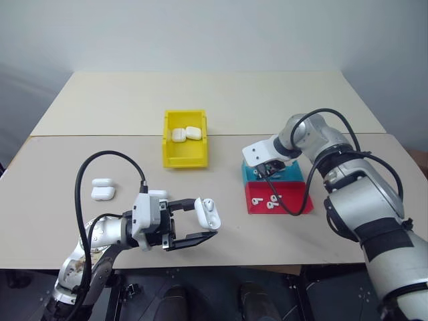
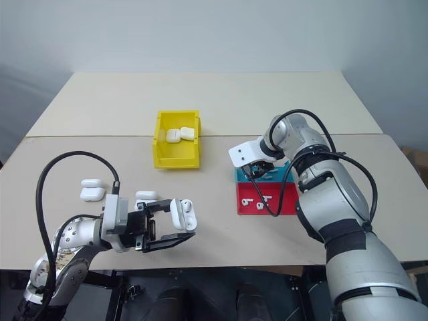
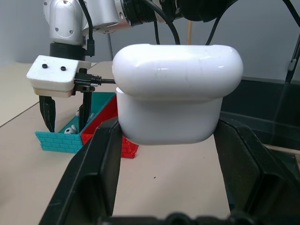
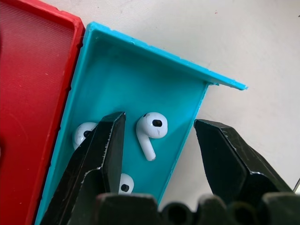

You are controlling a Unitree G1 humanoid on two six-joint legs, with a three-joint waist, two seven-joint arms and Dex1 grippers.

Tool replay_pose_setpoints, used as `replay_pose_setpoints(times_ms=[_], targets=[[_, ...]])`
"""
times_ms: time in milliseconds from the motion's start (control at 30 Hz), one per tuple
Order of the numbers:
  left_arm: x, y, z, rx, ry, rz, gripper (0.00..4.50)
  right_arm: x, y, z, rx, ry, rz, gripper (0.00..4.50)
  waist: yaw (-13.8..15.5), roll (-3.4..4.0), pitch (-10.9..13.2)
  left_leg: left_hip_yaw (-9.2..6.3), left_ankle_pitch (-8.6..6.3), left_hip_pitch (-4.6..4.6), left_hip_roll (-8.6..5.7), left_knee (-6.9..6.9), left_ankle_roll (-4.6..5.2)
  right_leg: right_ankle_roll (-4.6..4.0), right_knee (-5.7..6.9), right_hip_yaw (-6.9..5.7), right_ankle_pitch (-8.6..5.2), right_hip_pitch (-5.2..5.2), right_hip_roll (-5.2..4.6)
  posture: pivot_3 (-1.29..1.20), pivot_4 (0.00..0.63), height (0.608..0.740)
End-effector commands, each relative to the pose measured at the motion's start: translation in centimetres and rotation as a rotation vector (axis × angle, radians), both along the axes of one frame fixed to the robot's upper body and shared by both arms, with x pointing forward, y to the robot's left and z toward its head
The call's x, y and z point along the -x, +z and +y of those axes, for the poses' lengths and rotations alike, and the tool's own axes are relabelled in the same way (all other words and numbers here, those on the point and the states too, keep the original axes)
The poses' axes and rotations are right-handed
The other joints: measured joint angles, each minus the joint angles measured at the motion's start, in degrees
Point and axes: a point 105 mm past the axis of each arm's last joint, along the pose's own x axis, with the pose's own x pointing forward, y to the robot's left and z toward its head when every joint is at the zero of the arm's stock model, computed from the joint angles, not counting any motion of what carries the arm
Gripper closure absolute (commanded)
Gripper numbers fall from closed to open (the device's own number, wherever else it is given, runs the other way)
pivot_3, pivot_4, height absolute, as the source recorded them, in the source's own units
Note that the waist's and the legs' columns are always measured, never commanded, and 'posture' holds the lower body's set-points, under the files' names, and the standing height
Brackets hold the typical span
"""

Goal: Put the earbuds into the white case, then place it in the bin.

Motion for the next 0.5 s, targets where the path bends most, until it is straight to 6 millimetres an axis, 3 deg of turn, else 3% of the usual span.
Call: replay_pose_setpoints(times_ms=[33, 100, 200, 500], targets=[[0.59, 0.79, -0.40, 0.010, -0.022, -0.045, 1.80, -0.33, 1.66, 0.40, -0.018, 0.022, -0.048, 1.69, 0.01, 0.00, 0.00, 0.00, 0.00, 0.00, 0.00, 0.00, 0.00, 0.00, 0.00, 0.00, 0.00, 0.00, 0.00, 0.00, 0.150, 0.740], [0.57, 0.78, -0.43, 0.009, -0.021, -0.045, 1.80, -0.32, 1.64, 0.38, -0.017, 0.024, -0.048, 1.69, 0.01, 0.00, 0.00, 0.00, 0.00, 0.00, 0.00, 0.00, 0.00, 0.00, 0.00, 0.00, 0.00, 0.00, 0.00, 0.00, 0.150, 0.740], [0.46, 0.79, -0.45, 0.005, -0.021, -0.045, 1.80, -0.45, 1.73, 0.51, -0.025, 0.020, -0.060, 2.28, 0.01, 0.00, 0.00, 0.00, 0.00, 0.00, 0.00, 0.00, 0.00, 0.00, 0.00, 0.00, 0.00, 0.00, 0.00, 0.00, 0.150, 0.740], [0.43, 0.75, -0.53, 0.002, -0.017, -0.043, 1.80, -0.31, 1.67, 0.53, -0.020, 0.030, -0.049, 2.28, 0.01, 0.00, 0.00, 0.00, 0.00, 0.00, 0.00, 0.00, 0.00, 0.00, 0.00, 0.00, 0.00, 0.00, 0.00, 0.00, 0.150, 0.740]])
